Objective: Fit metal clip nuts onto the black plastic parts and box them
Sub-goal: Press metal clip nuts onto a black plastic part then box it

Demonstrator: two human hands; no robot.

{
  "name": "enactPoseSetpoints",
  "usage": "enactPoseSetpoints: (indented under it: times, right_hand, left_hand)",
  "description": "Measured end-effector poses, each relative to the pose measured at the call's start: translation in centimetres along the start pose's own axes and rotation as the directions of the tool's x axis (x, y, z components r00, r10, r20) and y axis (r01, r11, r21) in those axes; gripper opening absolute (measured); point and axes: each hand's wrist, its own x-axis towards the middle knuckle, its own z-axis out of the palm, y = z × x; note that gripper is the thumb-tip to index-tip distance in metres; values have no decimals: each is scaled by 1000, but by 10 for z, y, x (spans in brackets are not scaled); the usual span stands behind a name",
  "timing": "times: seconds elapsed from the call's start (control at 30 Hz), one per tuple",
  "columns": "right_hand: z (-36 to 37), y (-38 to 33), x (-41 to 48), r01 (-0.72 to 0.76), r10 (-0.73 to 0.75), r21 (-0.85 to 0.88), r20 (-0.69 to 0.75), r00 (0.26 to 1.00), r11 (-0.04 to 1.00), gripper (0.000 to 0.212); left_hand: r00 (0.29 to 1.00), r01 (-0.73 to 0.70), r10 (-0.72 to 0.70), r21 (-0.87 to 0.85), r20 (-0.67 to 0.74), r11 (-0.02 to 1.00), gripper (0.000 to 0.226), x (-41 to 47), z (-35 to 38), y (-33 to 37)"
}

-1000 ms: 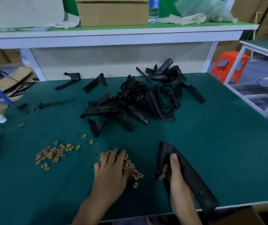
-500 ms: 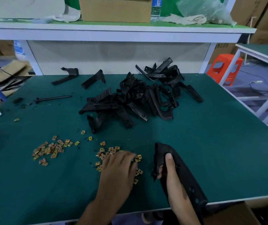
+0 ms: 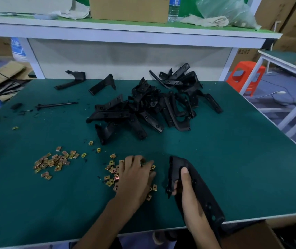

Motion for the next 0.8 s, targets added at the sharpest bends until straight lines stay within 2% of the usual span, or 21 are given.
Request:
enactPoseSetpoints:
  times: [0.03, 0.1, 0.2, 0.23, 0.3, 0.4, 0.47, 0.53, 0.63, 0.7, 0.8]
  right_hand:
    - [3, -2, -8, -18, 18, 16, 7, 1000, 1000, 78]
    - [7, 0, -4, -6, 8, 26, -92, 996, 1000, 78]
    - [1, 0, -3, -35, 37, 36, -60, 998, 999, 77]
    - [5, -2, -7, -26, 28, 34, -61, 998, 999, 77]
    - [7, -6, -7, -44, 46, 43, -62, 997, 998, 75]
    - [7, -15, -5, -110, 110, 108, 3, 994, 988, 57]
    - [12, -23, 0, -127, 116, 221, 64, 991, 967, 43]
    - [15, -29, 6, -140, 104, 334, 122, 987, 932, 31]
    - [21, -38, 15, -273, 133, 492, 301, 944, 826, 36]
    - [23, -41, 20, -336, 139, 537, 373, 917, 774, 31]
    - [21, -41, 23, -375, 148, 578, 401, 904, 725, 26]
  left_hand:
    - [1000, -3, 3, 0, -9, 1000, 38, 4, 2, 0]
    - [999, -16, 16, -13, -49, 1000, 32, 9, 3, 2]
    - [996, -10, 6, -39, -87, 999, 31, 12, 1, 2]
    - [994, 1, -11, -91, -106, 996, 29, 13, 0, 2]
    - [987, 22, -69, -305, -144, 952, 18, 10, -7, 4]
    - [981, 60, -171, -691, -93, 721, 8, 1, -16, 6]
    - [975, 116, -222, -810, -18, 575, 10, -5, -21, 6]
    - [973, 149, -226, -851, 37, 504, 26, -10, -23, 5]
    - [971, 180, -215, -913, 105, 365, 42, -19, -25, 7]
    - [957, 204, -258, -939, 132, 278, 38, -24, -25, 7]
    - [942, 239, -285, -953, 180, 188, 23, -28, -22, 6]
